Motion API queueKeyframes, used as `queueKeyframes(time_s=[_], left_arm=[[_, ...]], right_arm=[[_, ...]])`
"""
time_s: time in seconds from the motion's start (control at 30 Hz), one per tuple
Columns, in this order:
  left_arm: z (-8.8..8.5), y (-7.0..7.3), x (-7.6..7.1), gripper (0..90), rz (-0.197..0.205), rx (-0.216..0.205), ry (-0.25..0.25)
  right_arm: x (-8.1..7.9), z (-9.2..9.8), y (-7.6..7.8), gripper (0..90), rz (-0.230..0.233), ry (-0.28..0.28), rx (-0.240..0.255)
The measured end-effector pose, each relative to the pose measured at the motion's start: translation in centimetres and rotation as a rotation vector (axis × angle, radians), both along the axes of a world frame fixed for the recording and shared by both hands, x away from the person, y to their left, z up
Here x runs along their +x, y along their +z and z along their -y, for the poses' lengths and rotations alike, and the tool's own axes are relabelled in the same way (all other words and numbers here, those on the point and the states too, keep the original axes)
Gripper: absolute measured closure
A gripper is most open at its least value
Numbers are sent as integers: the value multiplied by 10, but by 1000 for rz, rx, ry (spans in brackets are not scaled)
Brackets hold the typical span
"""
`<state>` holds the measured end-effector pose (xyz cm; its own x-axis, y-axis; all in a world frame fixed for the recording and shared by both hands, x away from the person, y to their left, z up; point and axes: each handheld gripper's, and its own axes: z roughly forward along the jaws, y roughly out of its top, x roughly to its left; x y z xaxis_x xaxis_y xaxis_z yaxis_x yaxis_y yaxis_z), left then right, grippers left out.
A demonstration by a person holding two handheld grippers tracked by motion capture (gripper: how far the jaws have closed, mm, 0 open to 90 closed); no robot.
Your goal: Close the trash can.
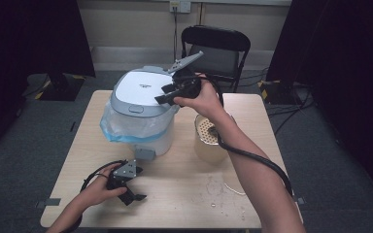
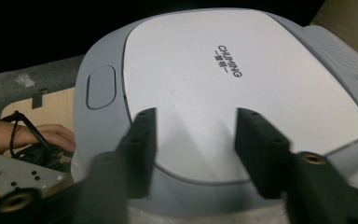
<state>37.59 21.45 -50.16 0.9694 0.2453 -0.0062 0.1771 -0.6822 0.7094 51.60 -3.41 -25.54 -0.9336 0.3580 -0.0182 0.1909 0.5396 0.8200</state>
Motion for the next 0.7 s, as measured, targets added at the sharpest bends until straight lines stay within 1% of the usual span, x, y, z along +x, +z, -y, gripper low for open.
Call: queueKeyframes(time_s=[0.03, 0.07, 0.1, 0.13, 0.17, 0.2, 0.23, 0.27, 0.3, 0.33, 0.37, 0.4, 0.43, 0.5, 0.6, 0.63, 0.7], left_arm=[[0, 0, 0, 0, 1, 0, 0], [0, 0, 0, 0, 1, 0, 0], [0, 0, 0, 0, 0, -3, 0], [0, 0, 0, 0, 1, -3, 0], [0, 0, 0, 0, 1, -3, 0], [0, 0, 0, 0, 1, 0, 0], [0, 0, 0, 0, 2, -7, 0], [0, 0, 0, 0, 1, 1, -1], [0, 0, 0, 0, 1, -7, 0], [0, 0, 0, 0, 1, -3, 0], [0, 0, 0, 0, 1, -3, 0], [0, 0, 0, 0, 1, 1, 0], [0, 0, 0, 0, 1, -4, 0], [0, 0, 0, 0, 1, -3, 0], [0, 0, 0, 0, 1, 0, 0], [0, 0, 0, 0, 1, -3, 0], [0, 0, 0, 0, 1, -2, 0]], right_arm=[[-1, 4, 0, 366, 0, -17, 2], [-1, 4, 0, 366, 0, -17, 2], [-2, 7, 1, 321, 11, -29, -3], [-6, 16, 2, 257, 26, -33, 3], [-6, 16, 2, 257, 26, -33, 3], [-8, 19, 3, 224, 32, -37, 2], [-9, 23, 3, 204, 32, -35, 1], [-13, 30, 2, 197, 42, -38, -4], [-13, 30, 2, 197, 42, -38, -4], [-17, 37, 1, 181, 36, -42, -2], [-17, 37, 1, 181, 36, -42, -2], [-20, 43, 0, 151, 41, -49, -5], [-21, 45, -1, 145, 38, -53, -3], [-25, 52, -3, 145, 17, -50, 13], [-33, 62, -8, 146, 25, -40, 17], [-36, 66, -11, 146, 19, -35, 19], [-40, 71, -16, 146, 11, -42, 19]])
